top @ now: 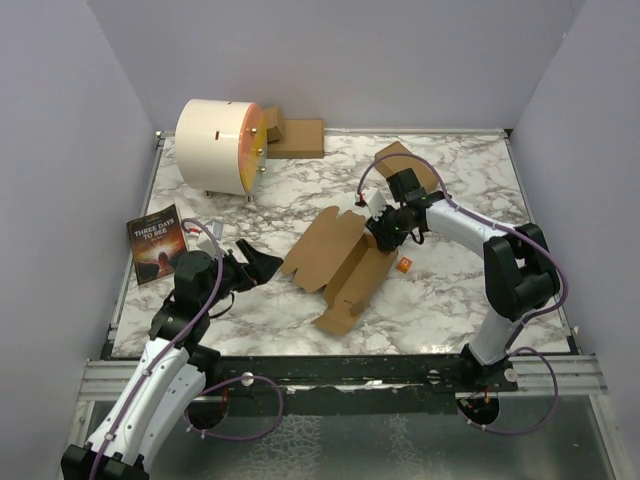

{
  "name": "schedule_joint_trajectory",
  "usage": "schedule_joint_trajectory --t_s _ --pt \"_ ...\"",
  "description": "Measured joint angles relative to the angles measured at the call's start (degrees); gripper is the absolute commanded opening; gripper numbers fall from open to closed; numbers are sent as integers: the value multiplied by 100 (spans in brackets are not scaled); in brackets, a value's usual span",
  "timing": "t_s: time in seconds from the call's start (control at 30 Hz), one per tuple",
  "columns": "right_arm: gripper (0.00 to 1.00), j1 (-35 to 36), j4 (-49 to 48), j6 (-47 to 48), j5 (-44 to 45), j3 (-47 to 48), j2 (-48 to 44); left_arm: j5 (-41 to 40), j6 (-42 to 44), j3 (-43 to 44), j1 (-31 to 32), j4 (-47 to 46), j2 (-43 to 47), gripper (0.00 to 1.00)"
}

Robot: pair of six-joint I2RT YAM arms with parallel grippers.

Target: Fold the paper box

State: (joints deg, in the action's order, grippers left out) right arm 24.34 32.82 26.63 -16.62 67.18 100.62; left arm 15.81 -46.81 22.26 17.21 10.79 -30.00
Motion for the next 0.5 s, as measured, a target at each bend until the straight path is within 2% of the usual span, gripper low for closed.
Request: schedule_joint_trajectory --t_s 0.07,0.17,0.27,0.5 --pt "23 0 -4 4 0 0 0 7 -2 -2 0 -2 -9 85" --pt "9 0 -31 20 13 -2 0 22 -2 0 0 -2 -33 86" --pt "2 0 -83 35 55 -17 0 26 -4 -2 0 -2 -33 86" --pt "1 -2 -402 28 -63 -227 -61 72 -31 -90 0 -2 -61 85"
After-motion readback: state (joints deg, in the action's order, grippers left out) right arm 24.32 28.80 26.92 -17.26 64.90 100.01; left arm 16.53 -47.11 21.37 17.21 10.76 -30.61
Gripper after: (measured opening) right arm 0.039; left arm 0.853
